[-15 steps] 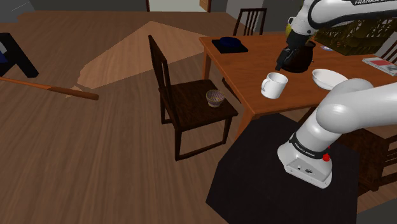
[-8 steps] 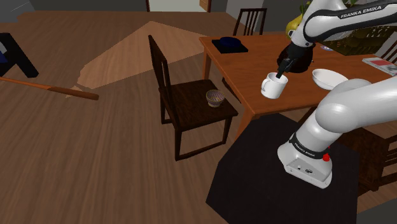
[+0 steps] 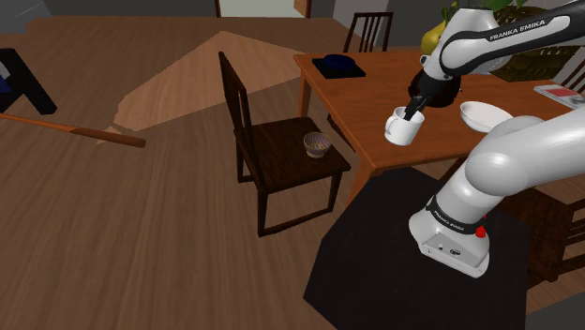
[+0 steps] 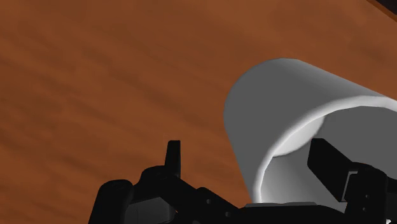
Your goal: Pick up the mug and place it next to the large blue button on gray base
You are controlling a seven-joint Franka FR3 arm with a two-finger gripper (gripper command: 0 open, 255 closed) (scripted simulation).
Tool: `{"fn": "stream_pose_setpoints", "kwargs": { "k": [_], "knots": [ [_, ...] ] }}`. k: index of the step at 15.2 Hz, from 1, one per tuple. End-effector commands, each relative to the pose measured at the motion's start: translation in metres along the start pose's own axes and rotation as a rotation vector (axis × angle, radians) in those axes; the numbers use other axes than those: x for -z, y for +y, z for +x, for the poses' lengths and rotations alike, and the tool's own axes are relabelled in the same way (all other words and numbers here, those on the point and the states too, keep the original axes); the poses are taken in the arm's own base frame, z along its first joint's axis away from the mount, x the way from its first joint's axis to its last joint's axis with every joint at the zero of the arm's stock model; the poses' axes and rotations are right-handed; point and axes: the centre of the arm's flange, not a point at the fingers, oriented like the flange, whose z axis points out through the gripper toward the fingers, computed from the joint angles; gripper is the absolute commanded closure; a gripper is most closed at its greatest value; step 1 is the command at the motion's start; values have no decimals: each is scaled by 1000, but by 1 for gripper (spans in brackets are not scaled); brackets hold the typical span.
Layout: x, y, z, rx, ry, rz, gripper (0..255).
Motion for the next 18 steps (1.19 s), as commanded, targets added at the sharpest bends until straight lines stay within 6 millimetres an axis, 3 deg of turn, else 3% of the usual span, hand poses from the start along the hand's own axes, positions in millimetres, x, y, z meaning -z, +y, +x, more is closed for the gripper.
{"fn": "stream_pose_setpoints", "kwargs": {
  "k": [1,5,6,15,18],
  "knots": [
    [-1,0,0,0,0,0,0],
    [-1,0,0,0,0,0,0],
    [-1,0,0,0,0,0,255],
    [-1,0,0,0,0,0,255],
    [15,0,1,0,0,0,255]
  ]
}}
